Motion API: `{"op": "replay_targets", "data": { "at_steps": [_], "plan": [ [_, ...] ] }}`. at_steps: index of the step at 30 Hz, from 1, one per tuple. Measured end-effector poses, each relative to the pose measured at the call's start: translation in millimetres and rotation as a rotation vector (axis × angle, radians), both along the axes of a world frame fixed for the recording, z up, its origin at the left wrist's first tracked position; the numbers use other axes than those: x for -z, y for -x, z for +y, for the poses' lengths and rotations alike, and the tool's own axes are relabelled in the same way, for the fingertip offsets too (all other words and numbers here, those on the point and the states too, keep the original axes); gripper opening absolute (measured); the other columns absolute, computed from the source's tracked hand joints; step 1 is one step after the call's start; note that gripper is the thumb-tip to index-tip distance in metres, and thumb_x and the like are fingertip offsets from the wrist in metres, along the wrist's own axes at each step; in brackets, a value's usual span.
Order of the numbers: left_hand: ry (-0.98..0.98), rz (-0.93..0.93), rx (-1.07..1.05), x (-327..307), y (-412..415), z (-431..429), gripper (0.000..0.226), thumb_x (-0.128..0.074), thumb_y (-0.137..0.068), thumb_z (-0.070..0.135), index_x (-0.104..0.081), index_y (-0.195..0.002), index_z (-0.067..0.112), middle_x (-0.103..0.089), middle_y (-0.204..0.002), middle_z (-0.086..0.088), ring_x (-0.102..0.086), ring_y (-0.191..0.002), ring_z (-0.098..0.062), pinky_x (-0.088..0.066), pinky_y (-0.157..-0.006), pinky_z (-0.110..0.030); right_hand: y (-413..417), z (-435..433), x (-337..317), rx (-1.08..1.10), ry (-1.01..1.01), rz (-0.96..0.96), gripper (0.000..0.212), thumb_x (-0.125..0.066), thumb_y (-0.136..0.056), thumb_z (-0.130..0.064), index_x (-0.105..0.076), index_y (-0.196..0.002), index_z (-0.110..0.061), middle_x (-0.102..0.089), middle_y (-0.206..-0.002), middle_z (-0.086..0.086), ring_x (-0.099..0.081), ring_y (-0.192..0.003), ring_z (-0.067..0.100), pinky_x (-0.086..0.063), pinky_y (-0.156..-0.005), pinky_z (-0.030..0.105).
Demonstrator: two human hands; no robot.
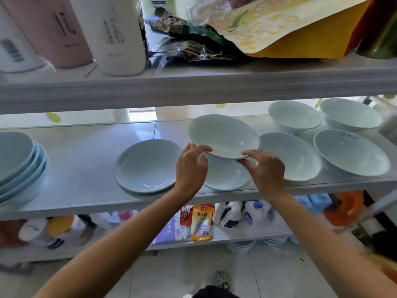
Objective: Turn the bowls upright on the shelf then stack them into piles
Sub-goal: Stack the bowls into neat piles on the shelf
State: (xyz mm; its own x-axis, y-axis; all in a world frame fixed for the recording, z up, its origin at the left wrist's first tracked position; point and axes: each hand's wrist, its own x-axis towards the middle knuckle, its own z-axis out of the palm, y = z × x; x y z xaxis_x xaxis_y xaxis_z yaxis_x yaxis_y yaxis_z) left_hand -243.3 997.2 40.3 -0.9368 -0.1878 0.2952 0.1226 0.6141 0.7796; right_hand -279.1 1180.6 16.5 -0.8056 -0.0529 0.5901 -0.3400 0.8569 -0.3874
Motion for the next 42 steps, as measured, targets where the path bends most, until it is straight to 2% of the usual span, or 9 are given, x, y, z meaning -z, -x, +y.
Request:
{"op": "replay_targets", "data": {
  "at_steps": [8, 12, 16, 18, 21, 26, 31, 37, 42],
  "plan": [
    [-0.191, -0.101, 0.045, 27, -31, -9, 0.025, -0.052, -0.091, 0.002, -0.069, -0.106, 0.013, -0.057, -0.130, -0.004, -0.050, -0.121, -0.018, -0.042, -0.096, -0.017, -45, -11, 28, 0.065, 0.001, -0.126, 0.025, -0.075, -0.077, -0.029, -0.073, -0.095, -0.012, -0.073, -0.079, 0.011, -0.067, -0.071, 0.028, -0.037, -0.061, 0.022],
    [-0.184, -0.102, 0.050, 34, -37, -10, 0.034, -0.052, -0.090, -0.002, -0.065, -0.117, 0.015, -0.051, -0.138, -0.006, -0.040, -0.134, -0.022, -0.037, -0.113, -0.040, -54, -15, 37, 0.047, 0.060, -0.224, 0.027, -0.068, -0.085, -0.021, -0.068, -0.109, -0.008, -0.071, -0.102, 0.014, -0.066, -0.094, 0.031, -0.048, -0.074, 0.031],
    [-0.244, 0.043, -0.016, 38, -60, -8, 0.032, -0.048, -0.093, 0.000, -0.063, -0.118, 0.014, -0.048, -0.139, 0.003, -0.039, -0.132, -0.006, -0.028, -0.108, -0.006, -61, -21, 39, 0.144, 0.321, -0.317, 0.037, -0.047, -0.094, -0.005, -0.055, -0.130, -0.009, -0.058, -0.131, 0.011, -0.054, -0.120, 0.026, -0.041, -0.096, 0.028],
    [-0.342, 0.088, -0.030, 45, -70, -9, 0.026, -0.047, -0.095, 0.004, -0.065, -0.108, 0.020, -0.061, -0.119, 0.011, -0.054, -0.111, 0.007, -0.042, -0.097, -0.008, -65, -28, 35, 0.187, 0.597, -0.387, 0.040, -0.039, -0.098, -0.008, -0.046, -0.137, -0.012, -0.053, -0.135, 0.005, -0.048, -0.124, 0.018, -0.035, -0.098, 0.024],
    [-0.417, -0.191, -0.035, 54, -66, -11, 0.017, -0.047, -0.097, 0.024, -0.062, -0.102, 0.018, -0.069, -0.097, 0.003, -0.062, -0.089, -0.003, -0.047, -0.080, -0.025, -58, -33, 32, 0.252, 0.980, -0.565, 0.042, -0.038, -0.100, -0.027, -0.041, -0.139, -0.012, -0.054, -0.132, 0.005, -0.052, -0.118, 0.020, -0.044, -0.099, 0.035],
    [-0.680, -0.670, 0.015, 51, -38, -7, 0.074, -0.046, -0.090, 0.056, -0.027, -0.145, 0.011, -0.048, -0.138, -0.011, -0.051, -0.122, -0.028, -0.044, -0.103, -0.047, -45, -40, 23, 0.123, 1.368, -0.898, 0.026, -0.048, -0.097, -0.028, -0.048, -0.118, -0.011, -0.059, -0.110, 0.015, -0.062, -0.100, 0.035, -0.058, -0.073, 0.041],
    [-1.071, -0.679, -0.074, 38, -10, -6, 0.048, -0.053, -0.095, 0.024, -0.038, -0.138, 0.010, -0.049, -0.135, -0.011, -0.049, -0.123, -0.029, -0.051, -0.094, -0.045, -32, -38, 21, 0.121, 1.395, -0.938, 0.022, -0.046, -0.092, -0.005, -0.045, -0.114, -0.004, -0.056, -0.099, 0.014, -0.057, -0.104, 0.035, -0.054, -0.088, 0.049],
    [-1.157, -0.602, -0.126, 31, -12, 2, 0.034, -0.048, -0.092, -0.002, -0.048, -0.126, 0.004, -0.052, -0.121, -0.013, -0.053, -0.118, -0.032, -0.056, -0.085, -0.045, -26, -31, 27, 0.179, 1.283, -0.929, 0.021, -0.048, -0.085, 0.000, -0.048, -0.106, -0.006, -0.057, -0.110, 0.017, -0.056, -0.115, 0.039, -0.049, -0.096, 0.053],
    [-1.151, -0.542, -0.135, 25, -11, 7, 0.029, -0.048, -0.091, -0.005, -0.051, -0.119, 0.003, -0.054, -0.122, -0.015, -0.056, -0.114, -0.031, -0.057, -0.085, -0.045, -26, -26, 15, 0.099, 1.378, -0.927, 0.027, -0.044, -0.088, 0.004, -0.045, -0.112, -0.007, -0.055, -0.117, 0.019, -0.058, -0.109, 0.041, -0.061, -0.067, 0.041]
  ]
}}
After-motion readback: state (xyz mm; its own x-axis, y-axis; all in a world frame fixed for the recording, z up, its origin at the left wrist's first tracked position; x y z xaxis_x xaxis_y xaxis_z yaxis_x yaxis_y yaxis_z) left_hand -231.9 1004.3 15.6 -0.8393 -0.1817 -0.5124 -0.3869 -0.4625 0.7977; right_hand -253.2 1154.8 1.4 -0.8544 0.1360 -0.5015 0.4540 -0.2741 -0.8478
